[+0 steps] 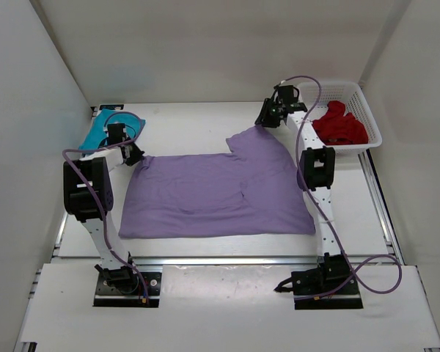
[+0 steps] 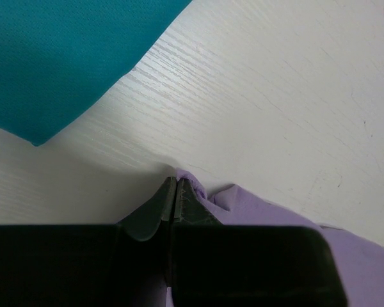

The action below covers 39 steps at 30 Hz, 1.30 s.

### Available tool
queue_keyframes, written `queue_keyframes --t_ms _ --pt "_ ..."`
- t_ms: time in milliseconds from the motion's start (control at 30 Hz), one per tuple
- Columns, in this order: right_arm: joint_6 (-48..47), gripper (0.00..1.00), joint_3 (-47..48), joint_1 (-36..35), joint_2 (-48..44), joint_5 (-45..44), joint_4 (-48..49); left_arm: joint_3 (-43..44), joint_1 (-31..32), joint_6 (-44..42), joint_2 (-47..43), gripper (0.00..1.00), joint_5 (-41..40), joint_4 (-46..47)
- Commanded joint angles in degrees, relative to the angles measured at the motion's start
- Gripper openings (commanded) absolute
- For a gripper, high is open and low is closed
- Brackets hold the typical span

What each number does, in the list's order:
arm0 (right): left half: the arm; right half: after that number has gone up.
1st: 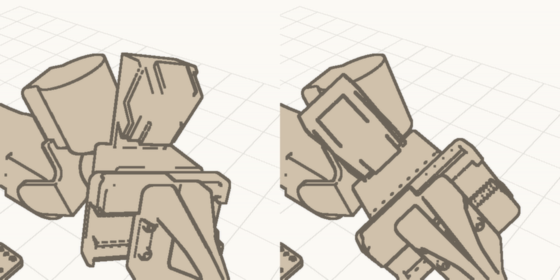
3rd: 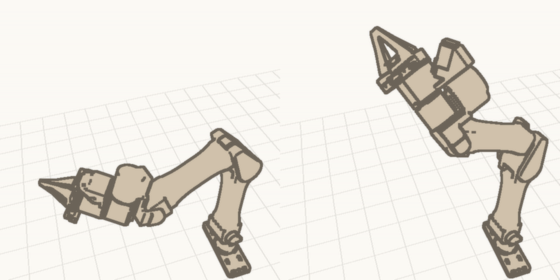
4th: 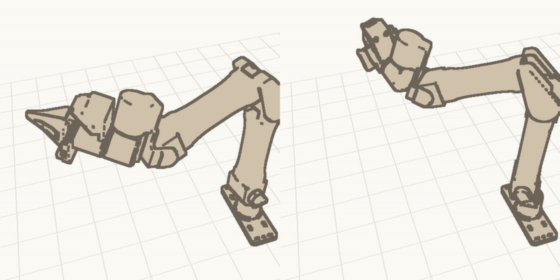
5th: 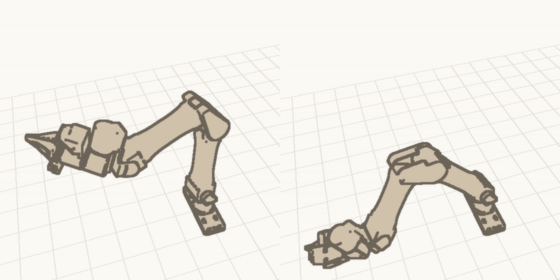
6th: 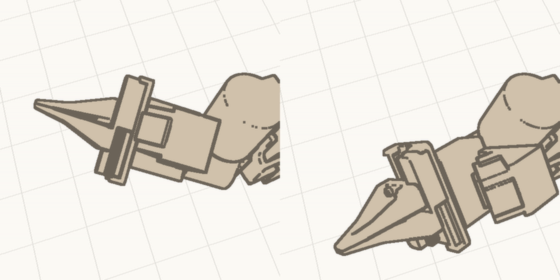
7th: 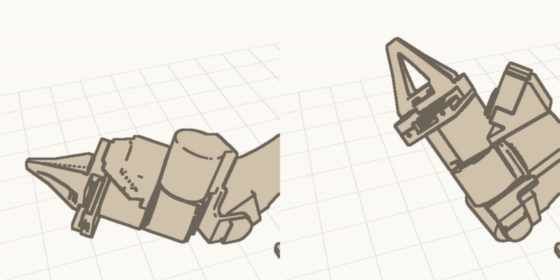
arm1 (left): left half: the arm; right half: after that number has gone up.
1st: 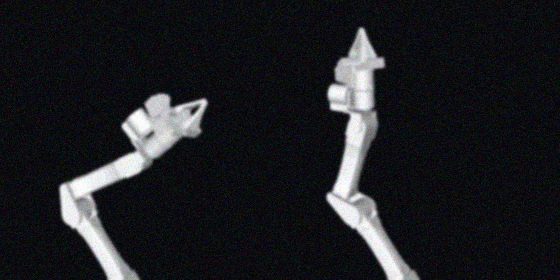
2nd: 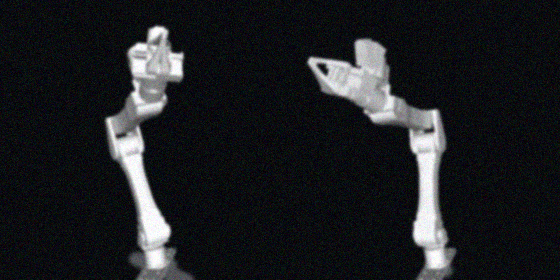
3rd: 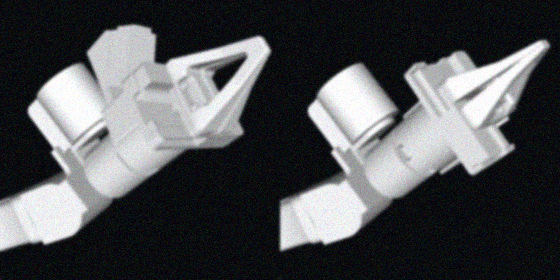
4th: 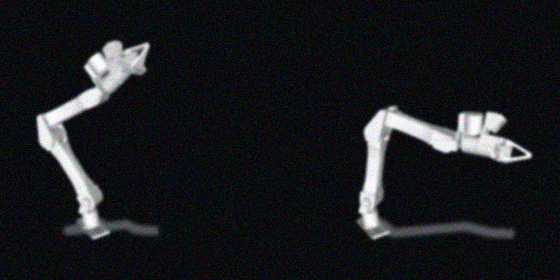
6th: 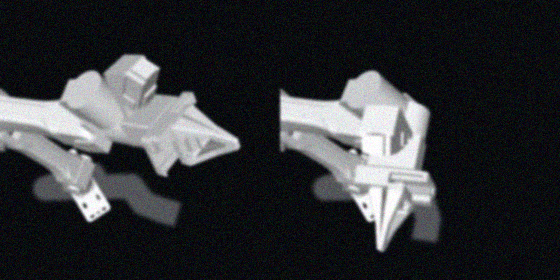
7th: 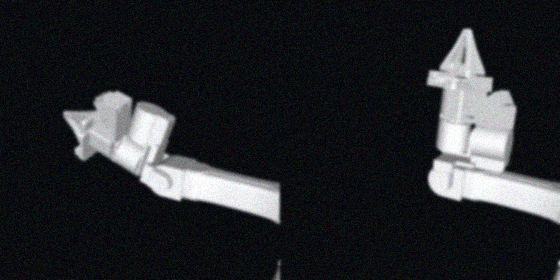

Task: Fold and stack the t-shirts
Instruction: Grap the side of the flattened tshirt furthest away from the robot with both arms

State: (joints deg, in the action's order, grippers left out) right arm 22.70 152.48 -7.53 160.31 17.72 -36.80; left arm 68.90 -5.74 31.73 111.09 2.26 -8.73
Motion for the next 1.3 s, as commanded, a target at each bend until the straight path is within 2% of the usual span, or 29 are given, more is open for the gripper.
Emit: queue_keyframes --t_ms 0,67,133,200,533,633,833,933,1033,1200,1233,1267 --pt "0.1 0.26 1.4 -0.2 1.0 0.9 -1.6 0.7 0.0 0.4 -3.2 0.00 1.0 0.9" --pt "-0.3 0.09 2.6 0.1 1.1 -0.2 -2.6 0.7 -0.2 0.3 -3.2 0.00 1.4 1.0" --pt "-1.1 0.00 5.9 -0.3 1.5 -0.6 -4.0 0.7 -0.2 0.4 -3.1 0.00 0.9 1.0" --pt "-1.7 0.00 9.0 0.2 0.9 -1.4 -6.0 0.6 -0.6 0.5 -3.2 0.00 1.2 1.0" --pt "-5.5 0.00 9.2 -0.3 -8.6 -2.7 -17.2 -2.4 -2.1 -0.6 -7.4 0.00 0.5 -0.4" --pt "-6.7 0.00 9.1 0.5 -9.8 0.2 -22.4 -2.8 -2.6 -0.3 -8.4 0.00 1.1 -0.5" --pt "-8.0 0.00 4.8 -0.7 -16.9 -3.5 -27.4 -5.8 -3.5 -0.3 -12.2 0.00 2.1 -0.9" --pt "-8.9 0.00 -0.7 -1.2 -22.8 -4.4 -26.9 -6.8 -4.4 -1.2 -13.9 0.00 2.4 -1.2" --pt "-10.6 0.00 -12.3 -0.2 -30.1 -3.9 -23.3 -7.3 -4.5 -1.5 -14.4 0.00 2.5 -1.3" --pt "-10.8 0.00 -38.9 -0.6 -41.6 -5.7 -14.1 -6.1 -4.9 -1.1 -12.0 0.00 3.3 -2.7" --pt "-10.2 0.00 -42.1 -0.9 -45.6 -5.6 -9.8 -6.8 -5.4 -0.4 -12.7 0.00 3.5 -2.1" --pt "-8.8 0.00 -49.1 -0.4 -49.8 -4.6 -5.2 -8.0 -5.4 -0.1 -13.5 0.00 3.8 -1.4"
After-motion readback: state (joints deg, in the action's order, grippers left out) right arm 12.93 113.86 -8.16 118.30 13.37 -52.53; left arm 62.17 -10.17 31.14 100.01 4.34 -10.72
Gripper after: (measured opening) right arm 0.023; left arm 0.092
